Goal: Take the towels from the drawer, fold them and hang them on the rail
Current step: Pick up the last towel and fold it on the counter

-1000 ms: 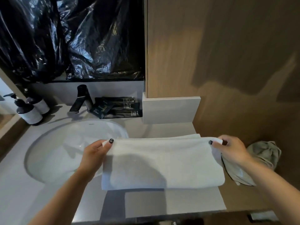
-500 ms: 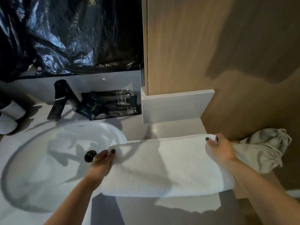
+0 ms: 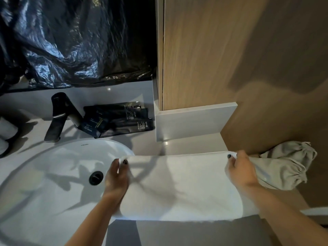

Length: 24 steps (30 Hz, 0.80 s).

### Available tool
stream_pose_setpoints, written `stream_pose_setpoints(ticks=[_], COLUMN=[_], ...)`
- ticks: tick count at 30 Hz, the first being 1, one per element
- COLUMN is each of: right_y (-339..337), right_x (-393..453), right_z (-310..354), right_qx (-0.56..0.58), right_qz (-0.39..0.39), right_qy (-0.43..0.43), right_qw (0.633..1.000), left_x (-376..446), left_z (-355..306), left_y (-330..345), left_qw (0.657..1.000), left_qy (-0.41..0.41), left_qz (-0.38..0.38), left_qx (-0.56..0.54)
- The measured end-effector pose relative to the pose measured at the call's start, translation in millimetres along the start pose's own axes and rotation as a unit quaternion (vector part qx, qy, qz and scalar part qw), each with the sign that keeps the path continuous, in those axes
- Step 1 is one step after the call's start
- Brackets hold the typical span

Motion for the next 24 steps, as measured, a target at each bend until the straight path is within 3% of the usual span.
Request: stream_pose_setpoints(ticks=[4, 7, 12, 16, 19, 24], right_y=[-3.8, -6.0, -8.0, -9.2, -9.8, -8.3], right_x=[-10.7, -12.3, -5.1, -1.6, 5.1, 12.9], right_z=[1.4, 5.8, 4.3, 2.7, -1.0, -0.5], right_qx=[-0.012, -0.031, -0.035, -0.048, -0.036, -0.013], right_qz=[-0.033, -0.041, -0.035, -0.036, -0.045, -0.024], right_qy=[0.0, -0.01, -0.026, -0.064, -0.037, -0.02], right_qw=[0.999, 0.999, 0.998, 0.996, 0.998, 0.999], left_x=[-7.6, -1.5, 17.9, 8.6, -4.5, -3.3], left_z=[-10.1, -5.6, -9.8, -15.3, -9.1, -6.5], left_y=[0.8, -0.1, 11.4, 10.9, 11.3, 10.3], left_qw=[0.995, 0.992, 0.988, 0.993, 0.995, 0.991], left_qy=[0.062, 0.03, -0.117, -0.093, -0.067, -0.074], left_qz=[-0.028, -0.03, 0.087, -0.013, -0.078, -0.082], left_qx=[0.077, 0.12, -0.042, -0.077, -0.001, 0.079])
Point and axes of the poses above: each hand's wrist, its own x-axis towards the middle knuckle, its own y-axis out of the palm, z = x × y, the point moved 6 cm from there along x, towards the middle knuckle, and after that the axes turned 5 degrees about z, right-handed, at the moved point
